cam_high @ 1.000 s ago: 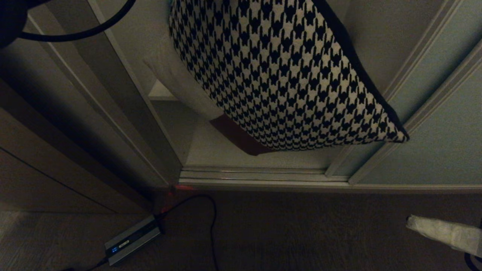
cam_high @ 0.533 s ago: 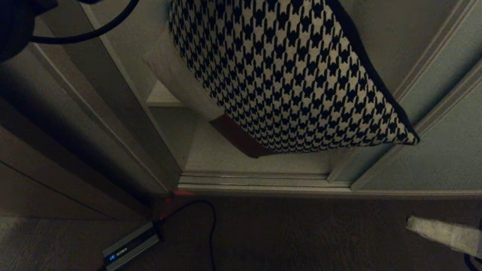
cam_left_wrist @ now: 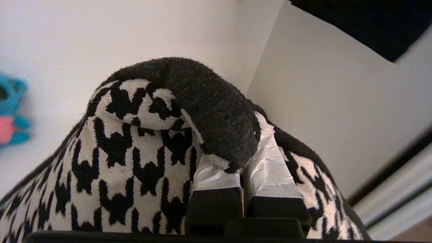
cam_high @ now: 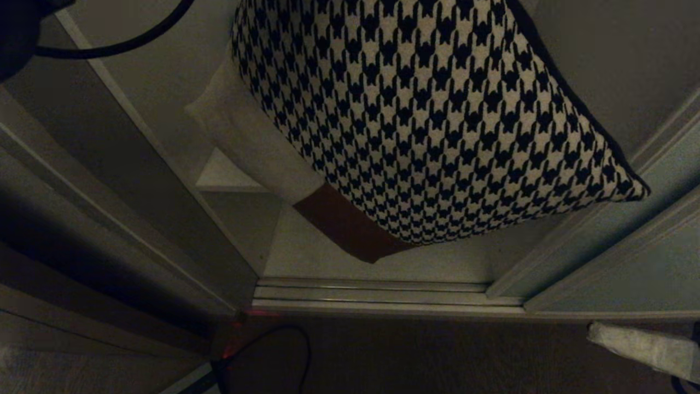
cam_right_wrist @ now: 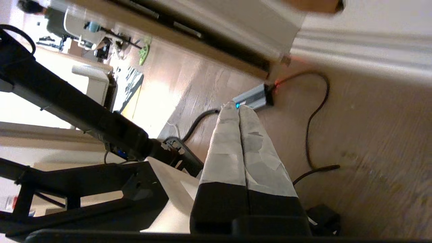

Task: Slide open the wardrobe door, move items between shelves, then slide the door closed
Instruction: Place the pillow on the higher shelf

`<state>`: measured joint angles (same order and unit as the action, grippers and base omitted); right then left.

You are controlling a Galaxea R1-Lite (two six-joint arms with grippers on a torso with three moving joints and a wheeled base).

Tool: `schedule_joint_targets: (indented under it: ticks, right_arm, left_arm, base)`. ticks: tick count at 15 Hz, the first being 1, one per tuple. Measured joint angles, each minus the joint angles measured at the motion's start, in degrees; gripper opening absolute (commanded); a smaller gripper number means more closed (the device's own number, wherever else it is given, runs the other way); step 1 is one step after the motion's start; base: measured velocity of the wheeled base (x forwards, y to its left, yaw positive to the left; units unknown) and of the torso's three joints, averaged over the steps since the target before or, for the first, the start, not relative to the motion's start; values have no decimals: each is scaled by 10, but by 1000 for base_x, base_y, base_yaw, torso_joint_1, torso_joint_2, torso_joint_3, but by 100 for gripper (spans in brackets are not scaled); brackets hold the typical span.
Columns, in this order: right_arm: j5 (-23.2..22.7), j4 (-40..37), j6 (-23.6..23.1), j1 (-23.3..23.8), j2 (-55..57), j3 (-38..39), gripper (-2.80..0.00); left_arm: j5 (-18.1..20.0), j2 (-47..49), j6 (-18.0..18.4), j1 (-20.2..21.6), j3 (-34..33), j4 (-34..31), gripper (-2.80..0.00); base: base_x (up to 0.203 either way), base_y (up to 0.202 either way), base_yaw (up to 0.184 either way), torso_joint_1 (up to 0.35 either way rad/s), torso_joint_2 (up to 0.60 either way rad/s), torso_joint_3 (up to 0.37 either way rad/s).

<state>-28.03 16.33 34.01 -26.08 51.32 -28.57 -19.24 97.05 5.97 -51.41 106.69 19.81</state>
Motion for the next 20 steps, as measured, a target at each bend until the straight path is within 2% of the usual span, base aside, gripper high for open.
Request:
schedule_joint_targets:
  ticks: [4,7,12,16,20]
  right_arm:
    - [-4,1,0,0,1,2,-280]
    - [-6,1,0,0,3,4,-280]
    - [-13,0,0,0,2,5,-280]
    - [-15,1,-1,-4,2,2,-280]
    - [-15,0,-9,-9,3,-16,-280]
  left_arm:
    - [7,-2,0,1,-5,7,-280]
    - [9,-2,0,1,-3,7,-280]
    - [-24,3,7,2,20,6,-280]
    - [-13,22,8,40,42,8,-280]
    - [-14,29,6,48,45,15,-280]
  base:
    - [172,0,4,1,1,2]
    - [0,0,0,0,0,0]
    - [0,0,0,0,0,0]
    - [0,0,0,0,0,0]
    - [0,0,0,0,0,0]
